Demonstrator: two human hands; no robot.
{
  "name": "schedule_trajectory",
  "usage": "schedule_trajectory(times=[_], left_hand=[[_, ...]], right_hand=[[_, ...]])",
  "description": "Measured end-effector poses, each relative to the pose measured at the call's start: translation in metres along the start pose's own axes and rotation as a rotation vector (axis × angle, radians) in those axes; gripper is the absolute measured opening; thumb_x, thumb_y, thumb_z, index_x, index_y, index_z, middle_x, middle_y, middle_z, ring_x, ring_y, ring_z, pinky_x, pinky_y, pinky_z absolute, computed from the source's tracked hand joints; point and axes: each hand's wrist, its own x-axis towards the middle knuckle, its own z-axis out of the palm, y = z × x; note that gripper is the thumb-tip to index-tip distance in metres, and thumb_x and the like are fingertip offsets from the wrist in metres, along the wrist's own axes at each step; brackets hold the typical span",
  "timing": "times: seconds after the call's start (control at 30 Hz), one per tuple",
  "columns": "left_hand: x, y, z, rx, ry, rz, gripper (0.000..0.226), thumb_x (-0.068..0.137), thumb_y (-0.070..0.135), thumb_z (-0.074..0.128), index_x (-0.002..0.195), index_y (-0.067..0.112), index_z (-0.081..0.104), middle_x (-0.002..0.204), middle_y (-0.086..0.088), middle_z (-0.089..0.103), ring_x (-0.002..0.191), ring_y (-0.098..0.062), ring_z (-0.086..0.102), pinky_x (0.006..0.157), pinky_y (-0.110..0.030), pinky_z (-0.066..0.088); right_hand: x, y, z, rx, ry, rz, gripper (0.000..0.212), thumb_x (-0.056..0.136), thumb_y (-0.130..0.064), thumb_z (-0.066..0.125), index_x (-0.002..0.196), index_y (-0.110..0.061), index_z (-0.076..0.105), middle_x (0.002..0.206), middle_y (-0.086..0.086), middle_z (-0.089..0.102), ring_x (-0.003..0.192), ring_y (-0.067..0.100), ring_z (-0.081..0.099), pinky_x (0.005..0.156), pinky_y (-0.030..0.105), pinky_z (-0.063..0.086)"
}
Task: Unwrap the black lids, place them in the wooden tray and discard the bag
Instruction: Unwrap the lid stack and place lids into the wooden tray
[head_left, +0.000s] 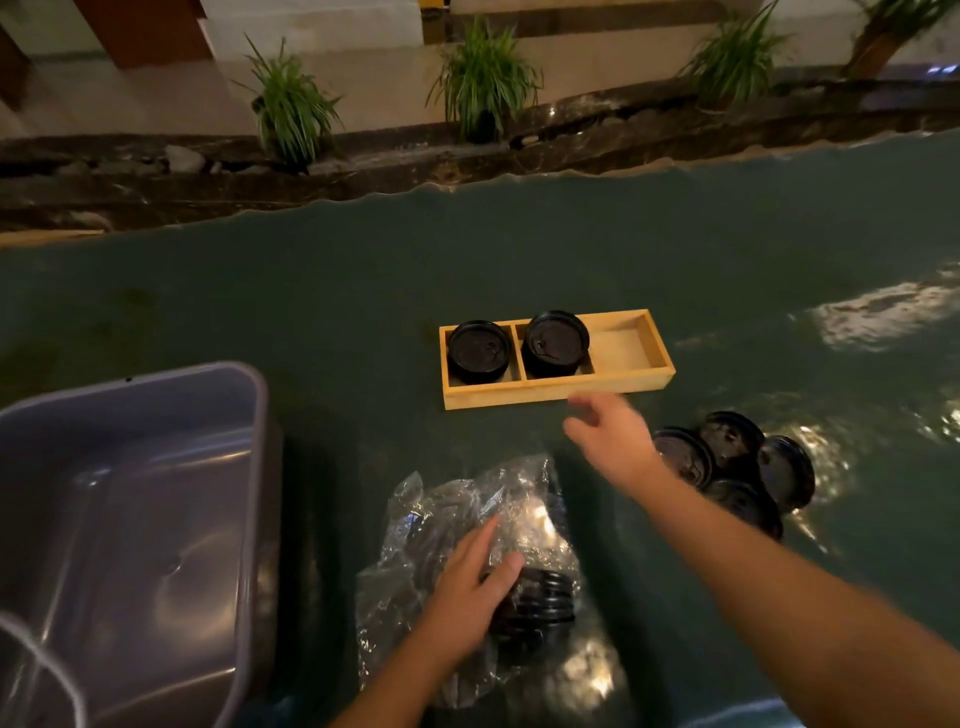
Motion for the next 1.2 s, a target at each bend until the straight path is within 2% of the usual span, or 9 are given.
schedule_trajectory(times=[0.1,0.2,0.37,0.43,0.57,0.7,0.83,0.97,1.2], left_hand=[[-0.001,-0.001,0.0,0.001,-0.003,0.0,0.076,0.078,0.078,0.037,0.147,0.054,0.018,0.158,0.019,0.013,0.139,-0.007,0.013,0.113,-0.05,0.024],[0.0,-0.004,0.001,-0.006,-0.006,0.002,0.08,0.074,0.084,0.035,0.147,0.054,0.02,0.16,0.016,0.014,0.146,-0.016,0.015,0.113,-0.052,0.023],[0.005,-0.008,0.003,-0.001,0.023,0.023,0.08,0.077,0.08,0.033,0.149,0.048,0.024,0.161,0.007,0.021,0.145,-0.019,0.022,0.113,-0.051,0.026],[0.005,-0.01,0.004,0.016,0.023,0.035,0.078,0.078,0.08,0.031,0.149,0.047,0.024,0.16,0.007,0.023,0.144,-0.018,0.024,0.111,-0.046,0.028],[0.007,-0.01,0.006,0.032,0.027,0.042,0.076,0.078,0.079,0.029,0.148,0.048,0.025,0.158,0.005,0.026,0.141,-0.017,0.027,0.108,-0.042,0.03],[0.007,-0.01,0.006,0.057,0.035,0.045,0.077,0.079,0.078,0.028,0.149,0.045,0.024,0.159,0.005,0.026,0.143,-0.018,0.026,0.112,-0.045,0.027],[0.007,-0.011,0.009,0.089,0.053,0.068,0.072,0.085,0.071,0.027,0.15,0.042,0.024,0.158,0.004,0.025,0.14,-0.015,0.028,0.105,-0.035,0.031],[0.007,-0.013,0.01,0.139,0.057,0.084,0.059,0.096,0.058,0.03,0.151,0.04,0.023,0.157,0.003,0.025,0.122,-0.004,0.033,0.066,-0.004,0.041],[0.009,-0.012,0.009,0.099,0.047,0.06,0.075,0.078,0.077,0.023,0.147,0.047,0.024,0.157,0.006,0.027,0.137,-0.013,0.029,0.105,-0.037,0.038]], right_hand=[[-0.066,0.037,0.016,0.138,-0.164,0.073,0.021,0.09,-0.019,0.067,0.102,-0.036,0.07,0.098,-0.015,0.072,0.091,0.004,0.065,0.069,0.007,0.042],[-0.118,0.061,0.029,0.294,-0.2,0.139,0.033,0.087,-0.014,0.071,0.075,-0.044,0.072,0.08,-0.024,0.074,0.076,-0.001,0.066,0.07,0.014,0.046],[-0.162,0.068,0.045,0.434,-0.332,0.132,0.052,0.079,-0.005,0.069,0.121,-0.036,0.066,0.101,0.0,0.074,0.087,0.013,0.07,0.078,0.032,0.057],[-0.164,0.064,0.045,0.405,-0.356,0.114,0.074,0.076,-0.007,0.073,0.14,-0.035,0.048,0.114,-0.003,0.064,0.089,0.004,0.066,0.071,0.024,0.055],[-0.16,0.053,0.042,0.321,-0.445,0.049,0.099,0.067,-0.027,0.083,0.15,-0.035,0.029,0.14,-0.013,0.041,0.114,0.003,0.054,0.088,0.018,0.051],[-0.158,0.048,0.043,0.12,-0.473,-0.039,0.116,0.059,-0.05,0.082,0.153,-0.037,0.015,0.136,-0.026,0.031,0.126,0.002,0.039,0.102,0.017,0.036],[-0.16,0.045,0.052,-0.011,-0.298,-0.132,0.073,0.064,-0.049,0.072,0.131,-0.041,0.043,0.119,-0.021,0.052,0.111,0.005,0.049,0.093,0.023,0.043],[-0.161,0.044,0.059,-0.012,-0.199,-0.105,0.032,0.067,-0.039,0.07,0.094,-0.04,0.053,0.094,-0.022,0.056,0.098,0.003,0.045,0.079,0.02,0.042],[-0.156,0.046,0.056,0.137,-0.241,-0.007,0.028,0.069,-0.032,0.077,0.09,-0.035,0.059,0.086,-0.011,0.066,0.077,0.001,0.061,0.064,0.014,0.045]])
